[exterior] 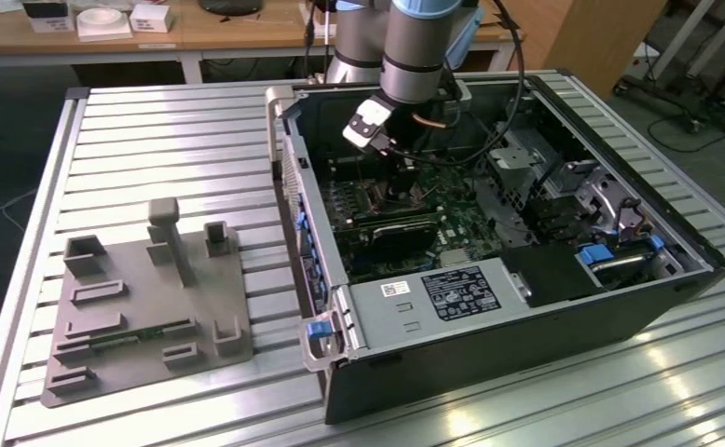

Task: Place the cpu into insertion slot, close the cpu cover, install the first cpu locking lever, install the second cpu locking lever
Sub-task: 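Place the cpu into insertion slot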

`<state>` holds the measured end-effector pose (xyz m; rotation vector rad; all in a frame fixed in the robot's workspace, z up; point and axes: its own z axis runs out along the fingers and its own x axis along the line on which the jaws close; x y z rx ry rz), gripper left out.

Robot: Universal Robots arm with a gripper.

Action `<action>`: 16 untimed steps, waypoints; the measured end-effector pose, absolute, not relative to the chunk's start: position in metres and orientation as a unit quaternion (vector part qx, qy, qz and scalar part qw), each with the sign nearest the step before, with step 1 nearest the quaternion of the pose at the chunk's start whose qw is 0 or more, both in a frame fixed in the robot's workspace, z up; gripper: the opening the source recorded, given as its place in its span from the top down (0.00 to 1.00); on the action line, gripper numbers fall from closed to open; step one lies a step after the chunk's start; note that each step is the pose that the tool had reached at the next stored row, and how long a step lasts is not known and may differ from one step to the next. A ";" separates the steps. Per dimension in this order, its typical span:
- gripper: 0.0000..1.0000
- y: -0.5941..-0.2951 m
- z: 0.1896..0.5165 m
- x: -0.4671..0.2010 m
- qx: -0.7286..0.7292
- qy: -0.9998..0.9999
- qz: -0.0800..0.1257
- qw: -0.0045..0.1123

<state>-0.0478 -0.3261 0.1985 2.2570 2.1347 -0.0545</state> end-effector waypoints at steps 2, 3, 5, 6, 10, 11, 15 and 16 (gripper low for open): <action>0.47 -0.327 0.198 -0.048 0.727 0.687 -0.017 0.017; 0.47 -0.327 0.198 -0.048 0.727 0.686 -0.017 0.017; 0.47 -0.327 0.198 -0.048 0.727 0.686 -0.018 0.017; 0.47 -0.327 0.198 -0.048 0.727 0.686 -0.018 0.017; 0.47 -0.327 0.198 -0.047 0.729 0.685 -0.018 0.017; 0.47 -0.327 0.198 -0.047 0.729 0.684 -0.018 0.017; 0.47 -0.327 0.198 -0.046 0.730 0.683 -0.018 0.017; 0.47 -0.327 0.197 -0.046 0.730 0.683 -0.017 0.017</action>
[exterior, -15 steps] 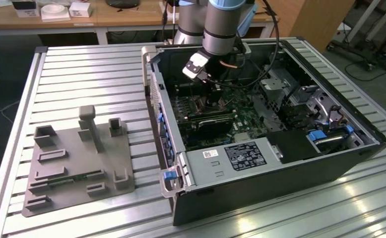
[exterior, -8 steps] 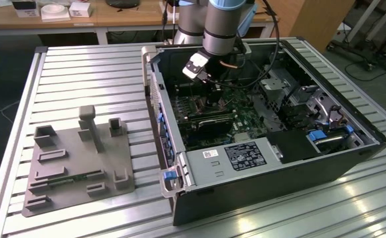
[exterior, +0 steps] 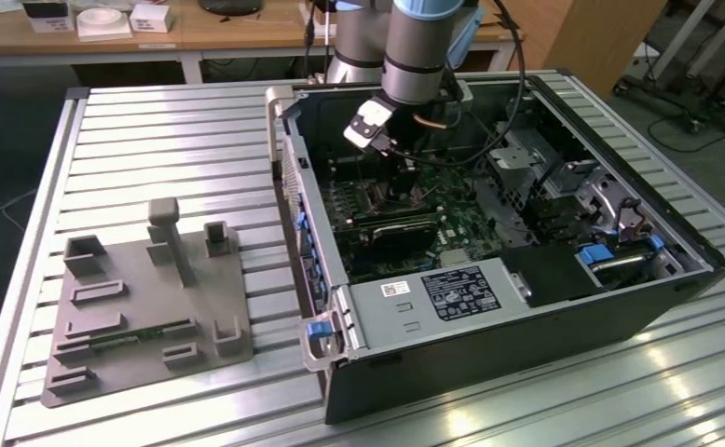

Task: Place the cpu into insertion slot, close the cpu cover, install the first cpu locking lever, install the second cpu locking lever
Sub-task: 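Place the cpu into insertion slot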

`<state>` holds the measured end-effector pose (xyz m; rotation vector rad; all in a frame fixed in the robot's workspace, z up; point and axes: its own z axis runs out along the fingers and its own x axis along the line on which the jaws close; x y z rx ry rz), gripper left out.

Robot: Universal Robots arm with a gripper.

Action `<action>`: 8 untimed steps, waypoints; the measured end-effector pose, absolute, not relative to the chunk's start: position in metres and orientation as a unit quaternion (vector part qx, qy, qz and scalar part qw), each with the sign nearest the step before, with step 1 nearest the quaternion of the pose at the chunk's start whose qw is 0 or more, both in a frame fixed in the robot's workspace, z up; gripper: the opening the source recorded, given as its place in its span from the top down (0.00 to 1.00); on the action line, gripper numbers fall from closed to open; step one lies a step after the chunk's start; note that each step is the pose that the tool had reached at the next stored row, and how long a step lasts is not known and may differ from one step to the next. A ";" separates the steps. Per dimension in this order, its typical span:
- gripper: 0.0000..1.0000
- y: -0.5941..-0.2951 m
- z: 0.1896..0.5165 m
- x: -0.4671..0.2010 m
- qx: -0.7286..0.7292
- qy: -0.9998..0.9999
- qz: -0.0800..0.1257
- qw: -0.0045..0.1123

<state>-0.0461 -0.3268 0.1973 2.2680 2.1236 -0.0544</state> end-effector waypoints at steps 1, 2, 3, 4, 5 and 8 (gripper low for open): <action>0.47 -0.327 0.197 -0.046 0.730 0.683 -0.017 0.017; 0.47 -0.327 0.196 -0.046 0.730 0.683 -0.017 0.017; 0.47 -0.327 0.196 -0.046 0.730 0.683 -0.018 0.017; 0.47 -0.327 0.196 -0.046 0.730 0.683 -0.018 0.017; 0.47 -0.327 0.196 -0.046 0.730 0.683 -0.018 0.017; 0.47 -0.327 0.195 -0.046 0.730 0.683 -0.017 0.017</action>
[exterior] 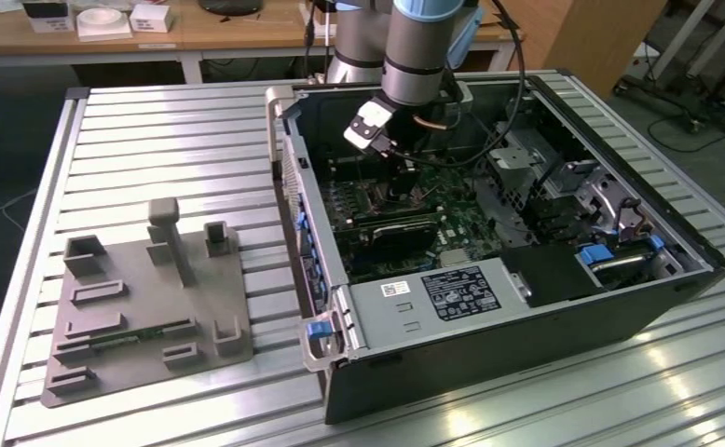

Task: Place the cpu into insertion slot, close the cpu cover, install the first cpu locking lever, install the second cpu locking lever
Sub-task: 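Place the cpu into insertion slot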

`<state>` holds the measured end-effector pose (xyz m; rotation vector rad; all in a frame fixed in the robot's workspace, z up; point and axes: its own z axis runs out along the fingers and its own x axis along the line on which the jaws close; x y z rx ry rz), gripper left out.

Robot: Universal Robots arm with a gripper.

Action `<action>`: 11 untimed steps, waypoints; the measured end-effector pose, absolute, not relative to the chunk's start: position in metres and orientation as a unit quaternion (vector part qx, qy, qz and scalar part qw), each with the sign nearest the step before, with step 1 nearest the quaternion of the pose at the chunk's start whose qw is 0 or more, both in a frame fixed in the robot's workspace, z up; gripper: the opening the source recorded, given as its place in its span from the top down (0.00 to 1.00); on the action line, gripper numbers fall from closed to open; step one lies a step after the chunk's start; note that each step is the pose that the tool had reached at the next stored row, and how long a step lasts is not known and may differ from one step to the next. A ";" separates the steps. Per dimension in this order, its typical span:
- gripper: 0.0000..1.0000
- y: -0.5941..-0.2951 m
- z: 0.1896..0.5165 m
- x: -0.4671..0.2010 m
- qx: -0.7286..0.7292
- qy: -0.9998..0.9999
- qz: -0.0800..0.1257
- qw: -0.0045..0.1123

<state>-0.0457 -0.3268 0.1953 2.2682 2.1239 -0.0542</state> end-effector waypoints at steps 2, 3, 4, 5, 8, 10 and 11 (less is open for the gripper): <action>0.47 -0.327 0.195 -0.046 0.730 0.683 -0.017 0.017; 0.47 -0.327 0.195 -0.046 0.730 0.683 -0.017 0.017; 0.47 -0.327 0.195 -0.046 0.730 0.683 -0.017 0.017; 0.47 -0.327 0.195 -0.046 0.730 0.683 -0.017 0.017; 0.47 -0.327 0.195 -0.046 0.730 0.683 -0.017 0.017; 0.46 -0.327 0.195 -0.046 0.730 0.683 -0.017 0.017; 0.40 -0.327 0.195 -0.046 0.730 0.683 -0.017 0.017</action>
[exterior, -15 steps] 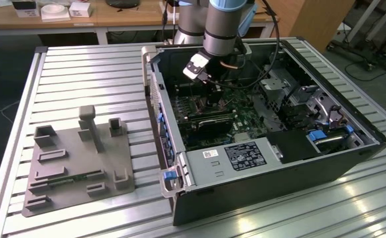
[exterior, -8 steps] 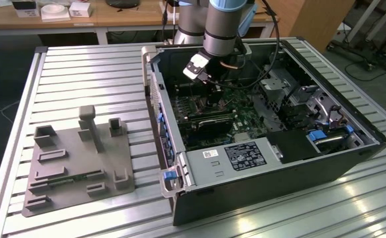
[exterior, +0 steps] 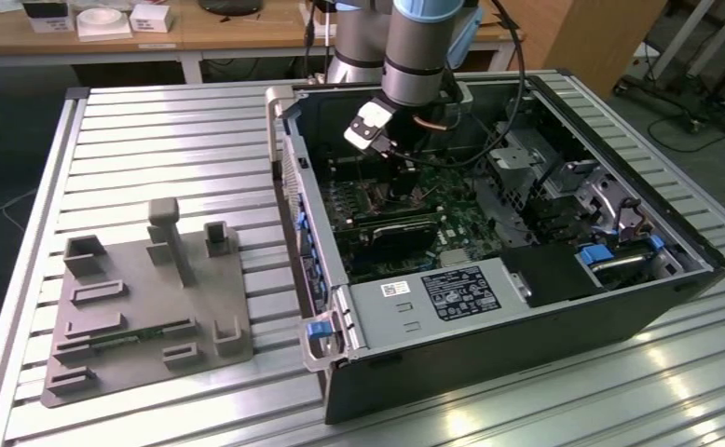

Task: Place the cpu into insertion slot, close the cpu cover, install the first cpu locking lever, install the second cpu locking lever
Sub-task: 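Place the cpu into insertion slot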

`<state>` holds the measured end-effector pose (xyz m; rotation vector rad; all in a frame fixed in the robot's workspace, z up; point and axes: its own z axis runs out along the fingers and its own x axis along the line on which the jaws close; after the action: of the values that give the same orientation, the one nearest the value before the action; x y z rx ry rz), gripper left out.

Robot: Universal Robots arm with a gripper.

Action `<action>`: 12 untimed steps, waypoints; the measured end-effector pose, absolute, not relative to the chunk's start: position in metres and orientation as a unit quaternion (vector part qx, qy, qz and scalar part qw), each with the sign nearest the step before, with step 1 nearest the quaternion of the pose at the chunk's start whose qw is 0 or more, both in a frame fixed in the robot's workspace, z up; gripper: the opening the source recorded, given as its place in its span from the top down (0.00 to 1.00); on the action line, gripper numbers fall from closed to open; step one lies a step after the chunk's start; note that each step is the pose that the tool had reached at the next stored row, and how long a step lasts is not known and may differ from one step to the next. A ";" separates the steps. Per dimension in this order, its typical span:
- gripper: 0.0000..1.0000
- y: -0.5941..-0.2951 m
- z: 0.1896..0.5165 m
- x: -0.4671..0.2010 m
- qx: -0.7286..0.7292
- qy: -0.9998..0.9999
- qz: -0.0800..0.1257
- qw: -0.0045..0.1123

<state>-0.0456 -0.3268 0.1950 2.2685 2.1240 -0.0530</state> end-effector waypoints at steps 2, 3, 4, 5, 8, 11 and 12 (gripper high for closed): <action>0.40 -0.327 0.195 -0.046 0.730 0.683 -0.017 0.017; 0.40 -0.327 0.195 -0.046 0.730 0.683 -0.017 0.017; 0.40 -0.327 0.195 -0.046 0.730 0.683 -0.017 0.017; 0.40 -0.327 0.195 -0.046 0.730 0.683 -0.017 0.017; 0.40 -0.327 0.196 -0.046 0.730 0.683 -0.017 0.017; 0.40 -0.327 0.199 -0.046 0.730 0.683 -0.017 0.017; 0.40 -0.327 0.200 -0.046 0.730 0.683 -0.017 0.017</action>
<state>-0.0456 -0.3268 0.1999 2.2684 2.1238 -0.0536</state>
